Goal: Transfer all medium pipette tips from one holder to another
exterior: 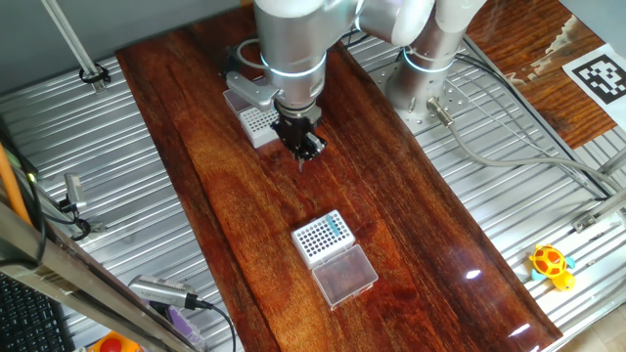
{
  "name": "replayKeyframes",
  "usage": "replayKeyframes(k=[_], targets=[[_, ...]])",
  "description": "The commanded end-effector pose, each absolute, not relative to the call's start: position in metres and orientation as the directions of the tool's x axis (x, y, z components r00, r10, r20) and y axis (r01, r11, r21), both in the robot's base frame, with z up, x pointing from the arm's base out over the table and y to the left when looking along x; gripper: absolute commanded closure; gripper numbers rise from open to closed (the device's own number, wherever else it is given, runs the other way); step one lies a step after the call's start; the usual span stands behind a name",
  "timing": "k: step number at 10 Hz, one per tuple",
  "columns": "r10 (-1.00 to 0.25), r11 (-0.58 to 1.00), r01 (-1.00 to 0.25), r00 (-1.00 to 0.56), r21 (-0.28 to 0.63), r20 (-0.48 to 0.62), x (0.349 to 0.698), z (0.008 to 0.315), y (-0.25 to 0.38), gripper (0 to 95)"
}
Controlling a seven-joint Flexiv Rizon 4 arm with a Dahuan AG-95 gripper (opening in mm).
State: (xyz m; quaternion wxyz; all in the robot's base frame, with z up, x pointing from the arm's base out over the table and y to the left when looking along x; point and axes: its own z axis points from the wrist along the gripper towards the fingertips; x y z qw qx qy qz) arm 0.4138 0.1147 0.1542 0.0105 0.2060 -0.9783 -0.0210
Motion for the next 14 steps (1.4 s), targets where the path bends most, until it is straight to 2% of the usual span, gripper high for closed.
replayKeyframes(k=[1,10,14], targets=[[-0.544,0.837,-0.544,-0.839,0.065,-0.01,0.415,0.154,0.115,95.0],[-0.498,0.866,-0.496,-0.867,0.063,0.008,0.415,0.154,0.115,95.0],[-0.417,0.907,-0.416,-0.909,0.069,-0.003,0.434,0.151,0.185,95.0]])
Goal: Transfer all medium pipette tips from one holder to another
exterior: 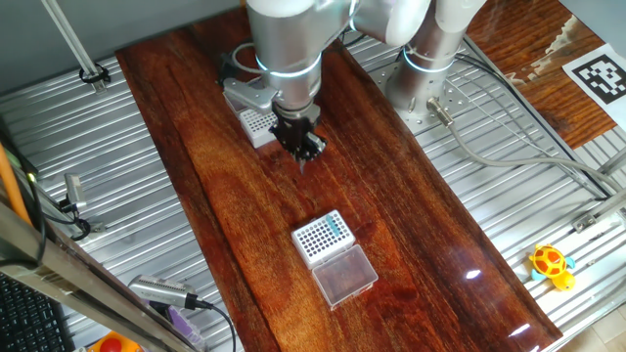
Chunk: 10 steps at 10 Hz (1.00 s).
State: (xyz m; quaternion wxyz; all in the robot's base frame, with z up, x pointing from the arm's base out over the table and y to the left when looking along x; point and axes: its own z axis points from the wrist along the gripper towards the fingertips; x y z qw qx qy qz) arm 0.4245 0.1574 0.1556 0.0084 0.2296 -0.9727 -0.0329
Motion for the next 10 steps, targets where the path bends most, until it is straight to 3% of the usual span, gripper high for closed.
replayKeyframes(k=[1,5,10], targets=[[-0.392,0.918,-0.391,-0.92,0.07,-0.002,0.436,0.149,0.208,95.0],[-0.328,0.943,-0.327,-0.945,0.066,0.004,0.442,0.146,0.26,95.0],[-0.309,0.948,-0.308,-0.951,0.079,-0.003,0.44,0.142,0.272,95.0]])
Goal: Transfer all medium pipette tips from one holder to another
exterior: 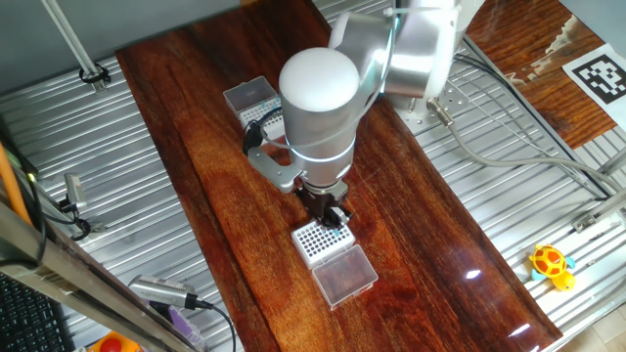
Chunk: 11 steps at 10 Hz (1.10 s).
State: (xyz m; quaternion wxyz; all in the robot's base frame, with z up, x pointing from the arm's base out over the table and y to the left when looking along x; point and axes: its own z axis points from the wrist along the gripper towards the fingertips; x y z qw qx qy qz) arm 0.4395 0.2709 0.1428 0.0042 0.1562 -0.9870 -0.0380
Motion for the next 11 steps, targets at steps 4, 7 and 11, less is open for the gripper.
replayKeyframes(k=[4,7,11], targets=[[-0.308,0.948,-0.307,-0.951,0.08,-0.001,0.436,0.1371,0.2732,95.0],[-0.306,0.948,-0.305,-0.952,0.09,-0.004,0.4323,0.134,0.2726,95.0],[-0.303,0.949,-0.302,-0.953,0.095,-0.005,0.4305,0.1317,0.2747,95.0]])
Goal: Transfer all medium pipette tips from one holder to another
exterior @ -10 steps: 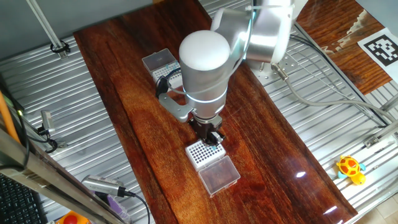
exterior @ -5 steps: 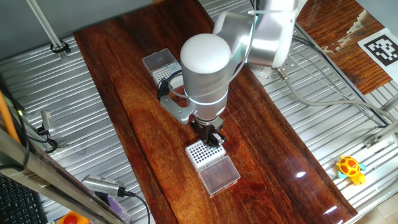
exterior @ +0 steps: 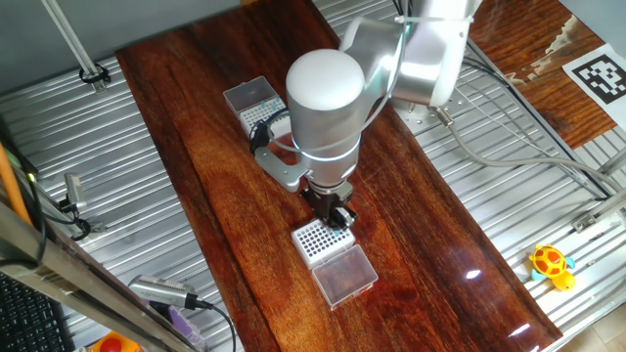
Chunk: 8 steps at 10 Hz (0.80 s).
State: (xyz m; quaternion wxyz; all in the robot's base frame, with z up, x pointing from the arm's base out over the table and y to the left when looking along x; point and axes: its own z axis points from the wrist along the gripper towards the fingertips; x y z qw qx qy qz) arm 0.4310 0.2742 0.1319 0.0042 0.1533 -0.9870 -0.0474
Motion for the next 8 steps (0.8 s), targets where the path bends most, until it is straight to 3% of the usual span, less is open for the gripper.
replayKeyframes(k=[1,8], targets=[[-0.301,0.949,-0.301,-0.953,0.094,-0.005,0.4299,0.1308,0.2756,95.0],[-0.305,0.948,-0.304,-0.952,0.096,-0.006,0.4262,0.1266,0.2765,95.0]])
